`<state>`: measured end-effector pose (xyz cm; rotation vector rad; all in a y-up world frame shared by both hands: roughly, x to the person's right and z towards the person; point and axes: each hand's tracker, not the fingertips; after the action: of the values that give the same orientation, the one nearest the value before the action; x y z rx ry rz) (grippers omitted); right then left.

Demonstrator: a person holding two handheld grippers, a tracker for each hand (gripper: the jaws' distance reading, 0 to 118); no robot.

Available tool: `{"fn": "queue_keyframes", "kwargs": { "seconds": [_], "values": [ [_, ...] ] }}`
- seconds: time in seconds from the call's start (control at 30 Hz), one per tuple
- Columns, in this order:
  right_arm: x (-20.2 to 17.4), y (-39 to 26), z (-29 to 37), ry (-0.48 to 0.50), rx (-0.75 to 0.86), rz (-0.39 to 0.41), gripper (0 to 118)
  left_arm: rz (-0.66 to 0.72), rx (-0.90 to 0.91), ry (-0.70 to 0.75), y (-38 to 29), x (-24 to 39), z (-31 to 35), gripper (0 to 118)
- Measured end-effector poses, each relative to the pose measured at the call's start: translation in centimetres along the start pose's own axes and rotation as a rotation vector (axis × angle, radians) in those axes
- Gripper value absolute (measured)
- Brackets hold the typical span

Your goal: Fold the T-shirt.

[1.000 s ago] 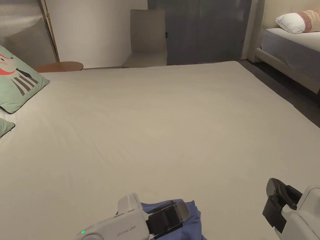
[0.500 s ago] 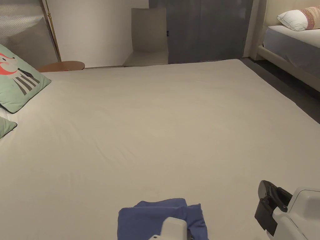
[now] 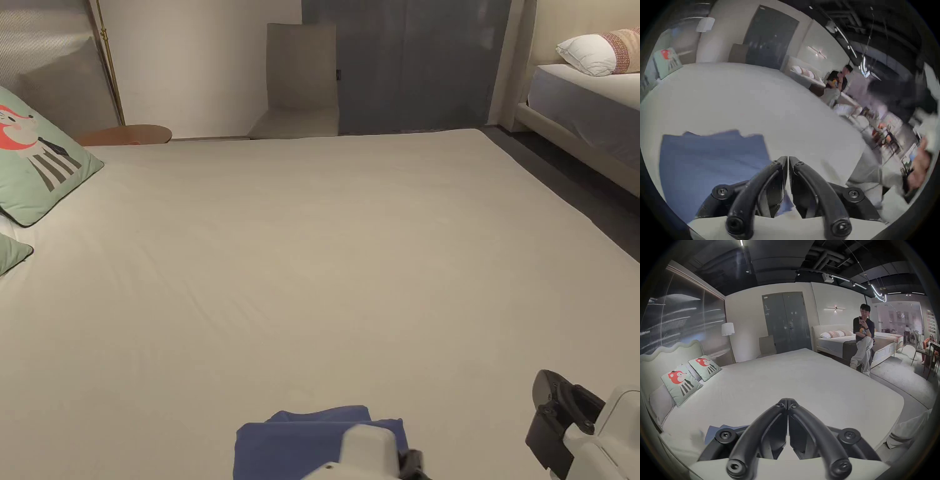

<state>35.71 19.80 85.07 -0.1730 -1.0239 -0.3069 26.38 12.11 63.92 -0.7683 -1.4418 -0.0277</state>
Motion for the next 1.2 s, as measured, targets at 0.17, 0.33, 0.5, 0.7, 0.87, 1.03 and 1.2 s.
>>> {"fn": "queue_keyframes", "kwargs": {
  "seconds": [0.17, 0.33, 0.5, 0.7, 0.87, 1.03, 1.2],
  "values": [
    [-3.2, -1.1, -2.0, 0.092, -0.073, 0.076, 1, 0.166, 0.168, 0.097, 3.2, -6.8, 7.1, 2],
    [-7.1, -5.5, -5.7, 0.206, -0.305, 0.172, 1, 0.257, 0.213, 0.203, 3.1, -12.4, 12.0, 2],
    [-9.3, -10.3, -8.7, 0.197, -0.538, 0.282, 1, 0.41, 0.191, 0.186, 0.8, -16.0, 14.0, 2],
    [-8.7, -9.6, -10.5, 0.205, -0.636, 0.25, 0, 0.49, 0.069, 0.02, -0.5, -18.3, 12.6, 98],
    [-8.1, -9.3, -11.7, 0.236, -0.684, 0.236, 0, 0.616, -0.041, -0.22, -0.6, -20.9, 8.4, 105],
    [-7.6, -9.5, -11.6, 0.241, -0.688, 0.194, 0, 0.701, -0.192, -0.317, -1.6, -21.5, 4.0, 95],
    [-7.0, -9.0, -11.2, 0.249, -0.688, 0.153, 0, 0.756, -0.189, -0.236, -2.4, -21.1, 2.8, 37]
  ]
}}
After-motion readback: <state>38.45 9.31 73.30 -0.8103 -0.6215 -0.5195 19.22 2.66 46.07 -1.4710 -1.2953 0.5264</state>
